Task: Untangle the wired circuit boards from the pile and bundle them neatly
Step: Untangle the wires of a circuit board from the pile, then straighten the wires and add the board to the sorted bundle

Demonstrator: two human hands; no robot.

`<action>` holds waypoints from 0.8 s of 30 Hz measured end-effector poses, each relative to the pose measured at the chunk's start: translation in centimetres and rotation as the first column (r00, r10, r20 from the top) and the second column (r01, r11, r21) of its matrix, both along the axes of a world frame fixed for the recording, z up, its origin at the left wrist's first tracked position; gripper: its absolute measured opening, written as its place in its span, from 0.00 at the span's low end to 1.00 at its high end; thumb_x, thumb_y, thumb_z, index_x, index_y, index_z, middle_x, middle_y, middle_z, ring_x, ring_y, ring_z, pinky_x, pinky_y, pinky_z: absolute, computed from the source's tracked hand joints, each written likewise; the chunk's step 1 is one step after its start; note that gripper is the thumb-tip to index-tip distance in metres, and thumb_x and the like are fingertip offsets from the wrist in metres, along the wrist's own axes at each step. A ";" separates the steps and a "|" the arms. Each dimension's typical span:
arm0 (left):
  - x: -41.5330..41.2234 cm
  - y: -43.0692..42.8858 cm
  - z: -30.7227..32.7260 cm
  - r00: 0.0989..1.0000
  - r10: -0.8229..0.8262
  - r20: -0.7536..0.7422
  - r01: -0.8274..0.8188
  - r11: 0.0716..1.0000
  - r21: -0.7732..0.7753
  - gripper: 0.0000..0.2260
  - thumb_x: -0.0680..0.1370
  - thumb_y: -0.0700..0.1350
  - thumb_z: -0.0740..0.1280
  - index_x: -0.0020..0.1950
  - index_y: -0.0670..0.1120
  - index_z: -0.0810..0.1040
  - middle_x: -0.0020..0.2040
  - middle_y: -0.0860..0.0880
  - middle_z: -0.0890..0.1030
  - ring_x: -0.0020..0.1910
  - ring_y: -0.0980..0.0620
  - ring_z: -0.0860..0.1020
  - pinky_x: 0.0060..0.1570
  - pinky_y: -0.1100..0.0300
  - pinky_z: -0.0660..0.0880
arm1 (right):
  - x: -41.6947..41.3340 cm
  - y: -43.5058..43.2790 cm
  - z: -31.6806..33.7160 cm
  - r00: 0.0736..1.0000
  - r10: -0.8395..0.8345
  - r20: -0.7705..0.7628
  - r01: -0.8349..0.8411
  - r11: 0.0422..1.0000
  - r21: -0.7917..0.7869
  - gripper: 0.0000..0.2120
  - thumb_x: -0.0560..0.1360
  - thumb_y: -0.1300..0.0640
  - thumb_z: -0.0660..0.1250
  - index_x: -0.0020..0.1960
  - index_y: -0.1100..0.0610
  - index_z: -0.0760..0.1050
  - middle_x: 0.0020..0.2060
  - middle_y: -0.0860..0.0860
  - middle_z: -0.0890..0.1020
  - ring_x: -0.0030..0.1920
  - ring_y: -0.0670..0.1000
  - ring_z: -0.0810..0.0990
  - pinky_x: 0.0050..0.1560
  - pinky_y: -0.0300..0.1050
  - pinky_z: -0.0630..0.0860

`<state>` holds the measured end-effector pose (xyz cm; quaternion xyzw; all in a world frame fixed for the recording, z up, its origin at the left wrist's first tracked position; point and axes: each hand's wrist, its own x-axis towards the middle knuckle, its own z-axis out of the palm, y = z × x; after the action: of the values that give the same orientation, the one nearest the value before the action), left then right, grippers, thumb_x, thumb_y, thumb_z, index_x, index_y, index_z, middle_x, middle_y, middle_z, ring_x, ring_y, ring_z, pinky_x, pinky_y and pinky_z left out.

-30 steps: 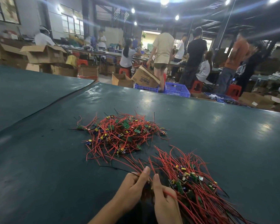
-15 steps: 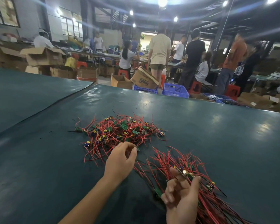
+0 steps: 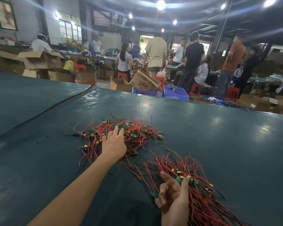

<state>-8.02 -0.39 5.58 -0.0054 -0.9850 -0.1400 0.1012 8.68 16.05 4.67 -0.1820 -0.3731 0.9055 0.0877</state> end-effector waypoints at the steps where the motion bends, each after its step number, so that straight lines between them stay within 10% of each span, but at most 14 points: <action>1: -0.2 -0.1 -0.4 0.999 -0.011 0.052 0.012 1.000 -0.020 0.31 0.77 0.40 0.60 0.78 0.48 0.51 0.79 0.46 0.51 0.75 0.43 0.56 0.71 0.41 0.55 | -0.2 -0.1 -0.2 1.000 -0.007 -0.011 0.007 0.999 0.035 0.36 0.70 0.34 0.52 0.46 0.65 0.80 0.20 0.53 0.70 0.15 0.47 0.62 0.16 0.35 0.60; 8: -2.3 0.1 0.7 0.988 -0.002 0.156 -0.028 0.982 0.189 0.27 0.79 0.48 0.55 0.78 0.52 0.51 0.76 0.43 0.56 0.69 0.41 0.67 0.70 0.39 0.51 | -0.2 0.1 -0.9 1.000 -0.009 0.003 0.009 0.989 0.150 0.36 0.66 0.32 0.55 0.46 0.65 0.81 0.21 0.52 0.70 0.16 0.47 0.62 0.17 0.36 0.59; 15: -3.1 -0.8 1.0 0.991 0.041 0.126 -0.047 0.998 0.048 0.24 0.78 0.53 0.59 0.74 0.50 0.63 0.68 0.43 0.70 0.65 0.44 0.71 0.67 0.43 0.59 | -0.4 -0.1 -1.1 0.999 -0.012 0.037 0.007 0.989 0.149 0.35 0.67 0.34 0.55 0.46 0.66 0.80 0.21 0.53 0.70 0.16 0.47 0.63 0.16 0.37 0.60; 19: -2.7 -1.0 0.9 0.998 0.049 -0.041 -0.044 0.993 0.110 0.17 0.75 0.54 0.64 0.61 0.51 0.76 0.54 0.49 0.80 0.56 0.46 0.76 0.63 0.46 0.64 | -0.3 -0.3 -1.1 0.999 -0.005 0.042 -0.002 0.986 0.165 0.33 0.69 0.36 0.56 0.46 0.66 0.81 0.22 0.53 0.70 0.17 0.47 0.62 0.16 0.37 0.60; 24: -2.5 -1.1 2.0 0.995 0.035 0.095 -0.047 0.990 0.133 0.15 0.76 0.55 0.62 0.44 0.45 0.80 0.36 0.50 0.79 0.44 0.47 0.78 0.60 0.47 0.68 | -0.4 -0.3 -1.2 0.999 -0.008 0.041 0.001 0.984 0.176 0.33 0.68 0.36 0.57 0.45 0.65 0.81 0.22 0.53 0.70 0.17 0.47 0.62 0.17 0.37 0.60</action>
<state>-10.56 -1.46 7.63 0.0283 -0.9768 -0.2042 0.0586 8.29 15.71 3.42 -0.1929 -0.4528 0.8650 0.0978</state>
